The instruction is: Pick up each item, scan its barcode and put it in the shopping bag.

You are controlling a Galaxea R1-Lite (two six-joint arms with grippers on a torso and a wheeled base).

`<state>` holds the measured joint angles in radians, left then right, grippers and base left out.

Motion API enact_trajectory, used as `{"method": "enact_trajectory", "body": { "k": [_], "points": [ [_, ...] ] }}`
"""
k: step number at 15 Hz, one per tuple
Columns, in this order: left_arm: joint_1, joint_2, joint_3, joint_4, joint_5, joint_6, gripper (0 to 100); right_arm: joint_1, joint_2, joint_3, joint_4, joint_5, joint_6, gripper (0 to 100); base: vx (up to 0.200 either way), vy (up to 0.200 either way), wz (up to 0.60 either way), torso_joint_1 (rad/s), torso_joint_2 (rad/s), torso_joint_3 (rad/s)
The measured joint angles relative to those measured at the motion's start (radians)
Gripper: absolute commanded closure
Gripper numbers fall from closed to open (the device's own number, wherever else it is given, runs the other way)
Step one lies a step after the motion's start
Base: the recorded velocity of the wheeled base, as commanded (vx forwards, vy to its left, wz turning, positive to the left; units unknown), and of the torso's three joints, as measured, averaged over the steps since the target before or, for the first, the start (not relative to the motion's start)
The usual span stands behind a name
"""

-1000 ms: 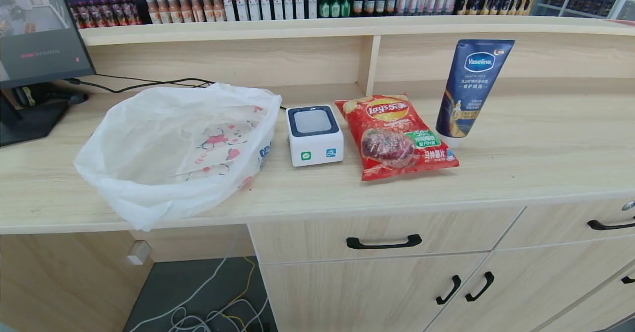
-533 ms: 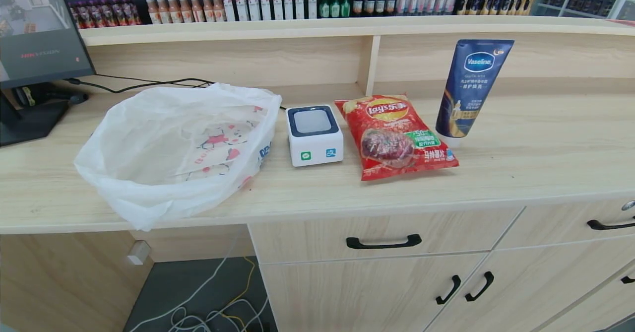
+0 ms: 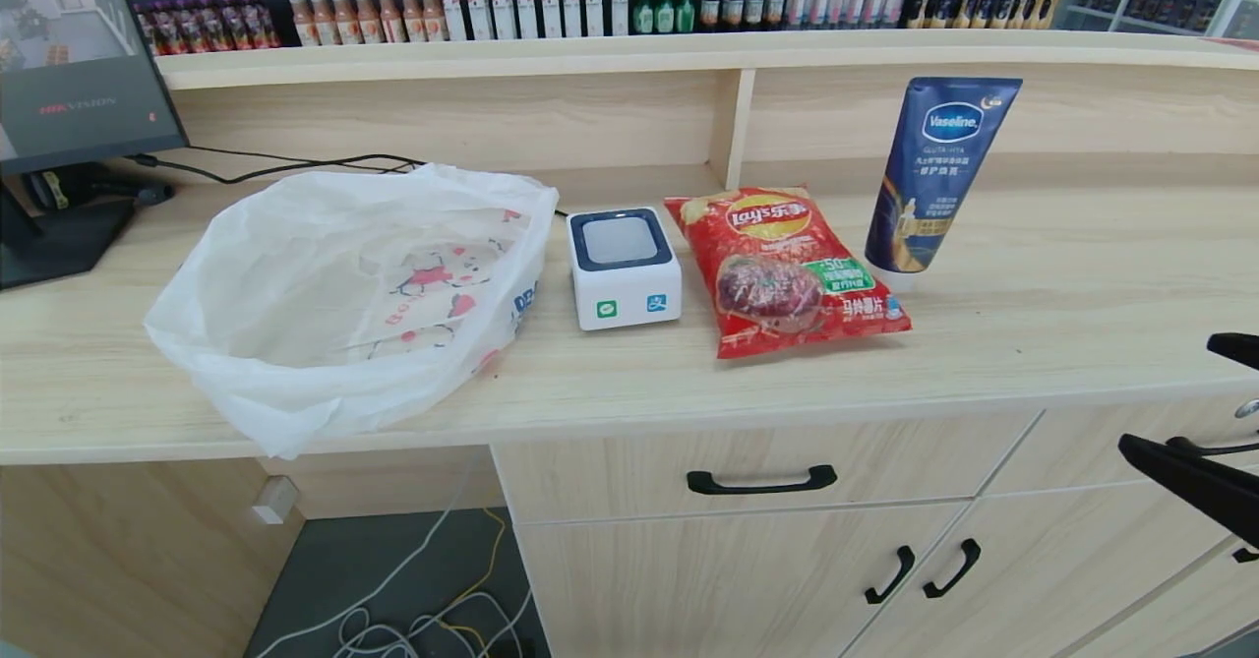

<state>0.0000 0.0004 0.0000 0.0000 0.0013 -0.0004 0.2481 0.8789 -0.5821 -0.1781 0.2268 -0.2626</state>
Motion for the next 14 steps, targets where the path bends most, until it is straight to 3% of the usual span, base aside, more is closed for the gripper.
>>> {"method": "enact_trajectory", "body": {
  "k": [7,14],
  "points": [
    [0.000,0.000,0.000,0.000,0.000,0.000,0,0.151,0.169,-0.094,-0.003,-0.031,0.007,0,0.000,0.000,0.00,0.000,0.00,0.000],
    [0.000,0.000,0.000,0.000,0.000,0.000,0,0.335,0.356,-0.294,-0.002,-0.333,0.154,0,0.000,0.000,0.00,0.000,0.00,0.000]
  ]
}}
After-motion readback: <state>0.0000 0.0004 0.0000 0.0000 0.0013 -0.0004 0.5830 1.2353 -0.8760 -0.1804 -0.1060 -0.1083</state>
